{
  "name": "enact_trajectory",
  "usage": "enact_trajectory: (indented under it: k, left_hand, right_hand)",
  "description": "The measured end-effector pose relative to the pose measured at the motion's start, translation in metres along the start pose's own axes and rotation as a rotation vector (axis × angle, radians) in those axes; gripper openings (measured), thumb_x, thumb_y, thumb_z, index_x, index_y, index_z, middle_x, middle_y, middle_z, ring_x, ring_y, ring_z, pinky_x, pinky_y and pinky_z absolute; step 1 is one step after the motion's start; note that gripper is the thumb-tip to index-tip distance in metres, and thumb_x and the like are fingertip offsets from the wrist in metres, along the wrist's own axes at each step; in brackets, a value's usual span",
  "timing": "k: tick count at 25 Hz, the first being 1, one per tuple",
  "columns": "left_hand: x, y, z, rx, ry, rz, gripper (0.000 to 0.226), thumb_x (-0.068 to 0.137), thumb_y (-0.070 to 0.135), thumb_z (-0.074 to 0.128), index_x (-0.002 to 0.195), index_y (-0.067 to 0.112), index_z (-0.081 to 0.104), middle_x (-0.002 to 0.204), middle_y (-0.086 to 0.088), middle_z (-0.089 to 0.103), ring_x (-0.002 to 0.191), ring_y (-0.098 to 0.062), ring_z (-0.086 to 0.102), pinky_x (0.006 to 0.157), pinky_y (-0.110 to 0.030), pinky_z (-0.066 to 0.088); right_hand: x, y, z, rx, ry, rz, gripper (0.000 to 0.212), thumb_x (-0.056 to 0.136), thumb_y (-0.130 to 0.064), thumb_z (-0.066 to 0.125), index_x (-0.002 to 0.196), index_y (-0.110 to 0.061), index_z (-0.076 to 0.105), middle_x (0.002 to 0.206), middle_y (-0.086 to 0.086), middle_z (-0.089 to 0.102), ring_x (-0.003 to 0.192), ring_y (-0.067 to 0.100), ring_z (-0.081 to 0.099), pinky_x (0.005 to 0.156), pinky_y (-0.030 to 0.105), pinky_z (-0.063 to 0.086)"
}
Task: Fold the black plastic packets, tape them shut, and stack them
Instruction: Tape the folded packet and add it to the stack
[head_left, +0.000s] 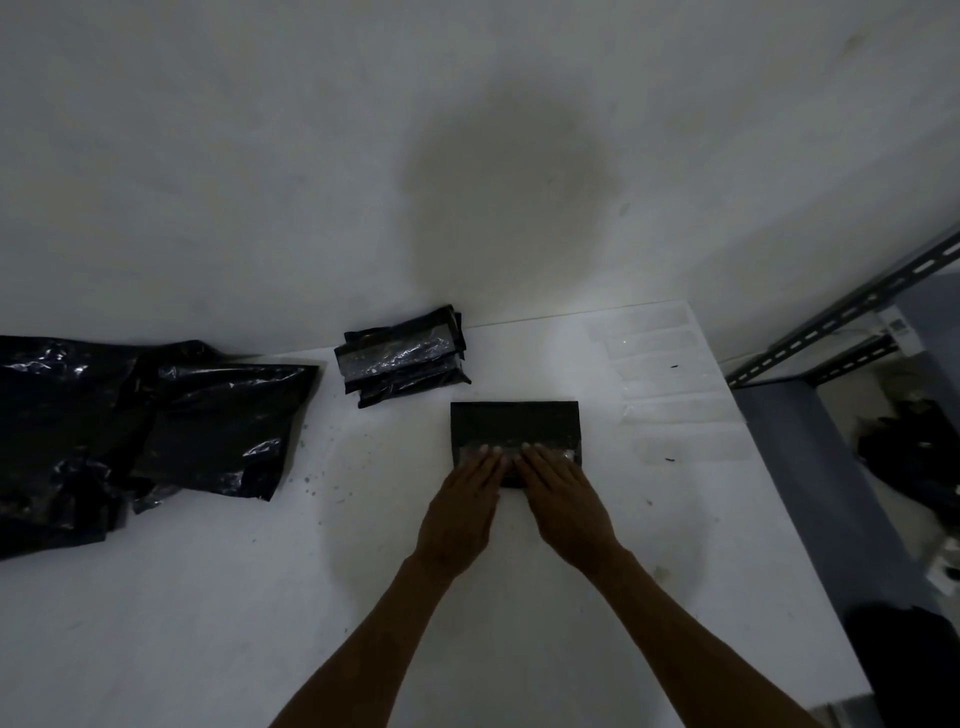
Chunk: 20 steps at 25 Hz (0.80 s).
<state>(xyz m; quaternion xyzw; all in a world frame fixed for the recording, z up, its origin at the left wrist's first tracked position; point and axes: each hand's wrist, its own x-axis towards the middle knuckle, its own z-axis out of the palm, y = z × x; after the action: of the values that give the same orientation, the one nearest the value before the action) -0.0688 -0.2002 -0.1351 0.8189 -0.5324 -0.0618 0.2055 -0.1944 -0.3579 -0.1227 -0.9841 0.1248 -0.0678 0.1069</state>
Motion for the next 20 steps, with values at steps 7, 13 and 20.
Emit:
enact_trajectory:
  k: [7, 13, 20]
  left_hand:
    - [-0.009, -0.004, -0.011, 0.151, -0.152, -0.037, 0.064, 0.103, 0.039, 0.035, 0.157, 0.016, 0.01, 0.165, -0.005, 0.004, 0.152, -0.019, 0.001, 0.121, -0.041, 0.014]
    - [-0.008, -0.017, -0.019, 0.219, -0.252, 0.016, 0.063, 0.1, 0.042, 0.031, 0.157, 0.02, 0.016, 0.164, -0.001, 0.011, 0.151, -0.017, 0.011, 0.117, -0.047, 0.029]
    - [-0.007, -0.029, -0.029, 0.089, -0.31, -0.002, 0.061, 0.103, 0.043, 0.036, 0.156, 0.037, 0.008, 0.164, 0.003, -0.011, 0.151, -0.02, -0.004, 0.121, -0.041, 0.013]
  right_hand:
    - [-0.012, 0.01, -0.008, -0.123, -0.206, 0.01, 0.063, 0.102, -0.038, 0.034, 0.157, -0.017, 0.01, 0.165, 0.009, 0.002, 0.152, 0.023, 0.0, 0.121, 0.045, 0.005]
    - [-0.012, 0.02, -0.014, -0.16, -0.293, -0.033, 0.061, 0.102, -0.045, 0.026, 0.158, -0.026, 0.01, 0.165, 0.004, 0.0, 0.152, 0.022, 0.004, 0.119, 0.049, 0.008]
    - [-0.012, 0.032, -0.023, -0.156, -0.24, -0.03, 0.051, 0.101, -0.041, 0.035, 0.151, -0.028, 0.031, 0.16, 0.008, 0.023, 0.148, 0.027, 0.02, 0.116, 0.05, 0.029]
